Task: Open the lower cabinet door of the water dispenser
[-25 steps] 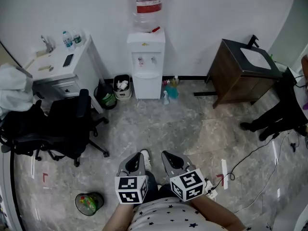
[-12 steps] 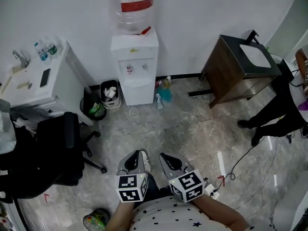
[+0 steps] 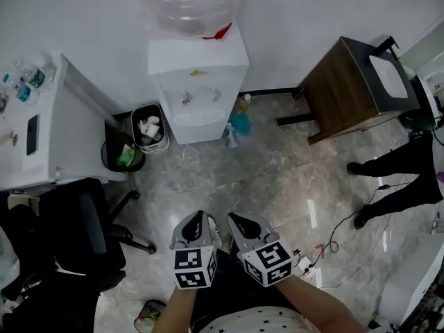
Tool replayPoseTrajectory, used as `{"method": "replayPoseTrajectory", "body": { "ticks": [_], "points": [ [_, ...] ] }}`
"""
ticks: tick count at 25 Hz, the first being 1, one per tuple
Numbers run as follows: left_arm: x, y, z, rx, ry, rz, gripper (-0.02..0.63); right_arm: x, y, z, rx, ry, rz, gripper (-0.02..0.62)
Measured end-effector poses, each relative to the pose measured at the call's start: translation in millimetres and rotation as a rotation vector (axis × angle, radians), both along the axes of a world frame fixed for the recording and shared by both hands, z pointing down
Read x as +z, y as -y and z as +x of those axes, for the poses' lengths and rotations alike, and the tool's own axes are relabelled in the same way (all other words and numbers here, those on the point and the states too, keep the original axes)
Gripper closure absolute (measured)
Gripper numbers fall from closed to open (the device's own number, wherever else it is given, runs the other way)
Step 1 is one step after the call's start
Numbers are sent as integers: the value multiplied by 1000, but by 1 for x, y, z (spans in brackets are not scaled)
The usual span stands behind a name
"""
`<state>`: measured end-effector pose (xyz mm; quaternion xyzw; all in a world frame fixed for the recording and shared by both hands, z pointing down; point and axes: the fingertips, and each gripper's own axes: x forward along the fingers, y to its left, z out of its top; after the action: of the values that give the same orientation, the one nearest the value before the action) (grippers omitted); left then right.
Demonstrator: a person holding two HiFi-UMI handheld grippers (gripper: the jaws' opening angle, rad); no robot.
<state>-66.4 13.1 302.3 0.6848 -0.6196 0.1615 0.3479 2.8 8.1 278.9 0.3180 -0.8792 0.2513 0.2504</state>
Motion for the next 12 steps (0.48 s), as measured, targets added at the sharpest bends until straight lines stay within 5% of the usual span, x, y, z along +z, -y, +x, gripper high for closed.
{"method": "replayPoseTrajectory", "body": {
  "ticks": [6, 12],
  "points": [
    [118, 54, -22, -71, -58, -101, 600, 112, 71, -21, 14, -35, -49, 597],
    [237, 98, -17, -46, -56, -166, 600, 257, 141, -17, 91, -57, -91, 597]
  ]
}}
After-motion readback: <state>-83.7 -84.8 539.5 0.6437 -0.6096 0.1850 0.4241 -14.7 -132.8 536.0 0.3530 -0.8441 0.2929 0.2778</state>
